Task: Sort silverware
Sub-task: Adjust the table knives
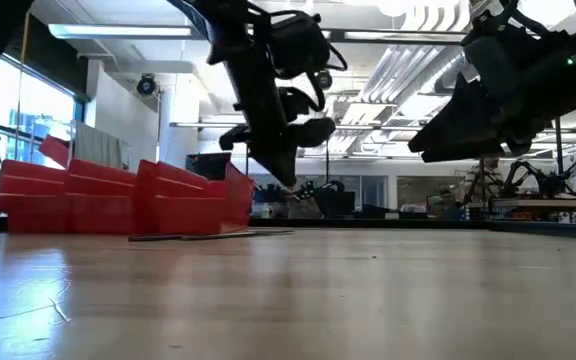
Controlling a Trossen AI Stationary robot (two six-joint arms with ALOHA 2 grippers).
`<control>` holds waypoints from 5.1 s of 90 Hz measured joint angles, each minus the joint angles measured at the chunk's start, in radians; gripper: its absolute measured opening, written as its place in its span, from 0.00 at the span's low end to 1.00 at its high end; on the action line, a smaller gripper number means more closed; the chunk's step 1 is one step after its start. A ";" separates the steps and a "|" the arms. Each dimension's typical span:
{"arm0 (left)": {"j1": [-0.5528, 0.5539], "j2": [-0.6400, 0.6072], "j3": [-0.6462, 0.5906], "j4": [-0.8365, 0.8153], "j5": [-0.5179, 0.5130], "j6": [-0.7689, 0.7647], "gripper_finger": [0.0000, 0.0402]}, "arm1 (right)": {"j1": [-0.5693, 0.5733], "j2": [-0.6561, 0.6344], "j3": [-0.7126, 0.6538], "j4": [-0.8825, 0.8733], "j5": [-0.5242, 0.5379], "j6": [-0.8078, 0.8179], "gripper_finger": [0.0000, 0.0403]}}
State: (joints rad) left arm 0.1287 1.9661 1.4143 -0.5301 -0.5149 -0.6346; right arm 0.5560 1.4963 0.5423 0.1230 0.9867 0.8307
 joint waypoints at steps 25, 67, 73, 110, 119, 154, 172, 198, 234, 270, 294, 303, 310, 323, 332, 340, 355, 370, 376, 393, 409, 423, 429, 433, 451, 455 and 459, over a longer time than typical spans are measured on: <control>-0.014 0.099 -0.002 0.002 -0.032 -0.032 0.00 | 0.000 0.000 0.000 0.001 0.000 0.003 0.53; -0.051 0.040 0.092 -0.232 -0.154 -0.056 0.00 | -0.001 0.000 0.000 -0.007 -0.001 0.006 0.53; -0.070 0.026 0.135 -0.277 -0.202 -0.061 0.00 | -0.002 0.000 0.000 -0.009 -0.003 0.006 0.53; -0.084 0.141 0.190 -0.121 -0.098 -0.005 0.00 | -0.026 0.000 0.000 -0.014 -0.039 0.006 0.53; -0.048 0.181 0.191 -0.139 -0.070 -0.025 0.00 | -0.026 0.000 0.000 -0.012 -0.041 0.006 0.53; -0.009 0.267 0.190 -0.173 -0.080 -0.026 0.00 | -0.026 0.000 0.000 -0.007 -0.037 0.006 0.53; -0.012 0.264 0.191 -0.185 -0.036 -0.047 0.00 | -0.026 0.000 0.000 -0.011 -0.037 0.006 0.53; -0.070 0.247 0.192 -0.182 0.096 -0.113 0.00 | -0.026 0.000 0.000 -0.014 -0.047 0.001 0.53; -0.078 0.196 0.189 -0.287 -0.131 -0.147 0.00 | -0.026 0.000 0.000 -0.015 -0.053 -0.001 0.53; -0.006 0.214 0.170 -0.283 -0.125 -0.104 0.00 | -0.026 0.001 0.000 -0.018 -0.057 -0.002 0.53; -0.049 0.215 0.212 -0.318 -0.136 -0.093 0.00 | -0.026 0.001 0.000 -0.022 -0.061 -0.002 0.53; -0.089 0.214 0.267 -0.296 -0.145 -0.093 0.00 | -0.026 0.001 0.000 -0.025 -0.061 -0.002 0.53; -0.113 0.218 0.272 -0.252 -0.158 -0.084 0.00 | -0.025 0.001 0.000 -0.026 -0.061 -0.002 0.53; -0.101 0.256 0.261 -0.237 -0.176 -0.098 0.00 | -0.025 0.001 0.000 -0.028 -0.060 -0.002 0.53; -0.069 0.299 0.260 -0.261 -0.173 -0.146 0.00 | -0.026 0.001 0.000 -0.030 -0.060 0.002 0.53; -0.046 0.329 0.260 -0.273 -0.172 -0.173 0.00 | -0.025 0.001 0.000 -0.030 -0.060 0.003 0.53; -0.034 0.344 0.261 -0.296 -0.190 -0.176 0.00 | -0.026 0.001 0.000 -0.030 -0.063 0.002 0.53; -0.044 0.340 0.261 -0.302 -0.186 -0.175 0.00 | -0.026 0.001 0.000 -0.031 -0.063 0.000 0.53; -0.062 0.330 0.261 -0.322 -0.207 -0.176 0.00 | -0.025 0.001 0.000 -0.032 -0.063 -0.001 0.53; -0.087 0.305 0.262 -0.398 -0.332 -0.225 0.00 | -0.025 0.001 0.000 -0.037 -0.065 0.000 0.53; -0.044 0.328 0.249 -0.405 -0.310 -0.220 0.00 | -0.026 0.001 0.000 -0.037 -0.068 0.001 0.53; -0.028 0.337 0.247 -0.386 -0.237 -0.220 0.00 | -0.025 0.001 0.000 -0.037 -0.074 0.000 0.53; -0.022 0.335 0.247 -0.382 -0.218 -0.218 0.00 | -0.025 0.001 0.000 -0.037 -0.074 -0.001 0.53; -0.020 0.335 0.247 -0.382 -0.210 -0.212 0.00 | -0.026 0.001 0.000 -0.037 -0.074 -0.001 0.53; -0.023 0.328 0.251 -0.383 -0.152 -0.205 0.00 | -0.025 0.001 0.000 -0.037 -0.074 -0.001 0.53; -0.029 0.327 0.260 -0.385 -0.124 -0.205 0.00 | -0.025 0.001 0.000 -0.037 -0.074 -0.001 0.53; -0.037 0.326 0.273 -0.386 -0.098 -0.205 0.00 | -0.026 0.001 0.000 -0.037 -0.074 -0.001 0.53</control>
State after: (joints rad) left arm 0.0914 2.2925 1.6875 -0.9160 -0.6133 -0.8394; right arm 0.5304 1.4971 0.5419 0.0861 0.9126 0.8299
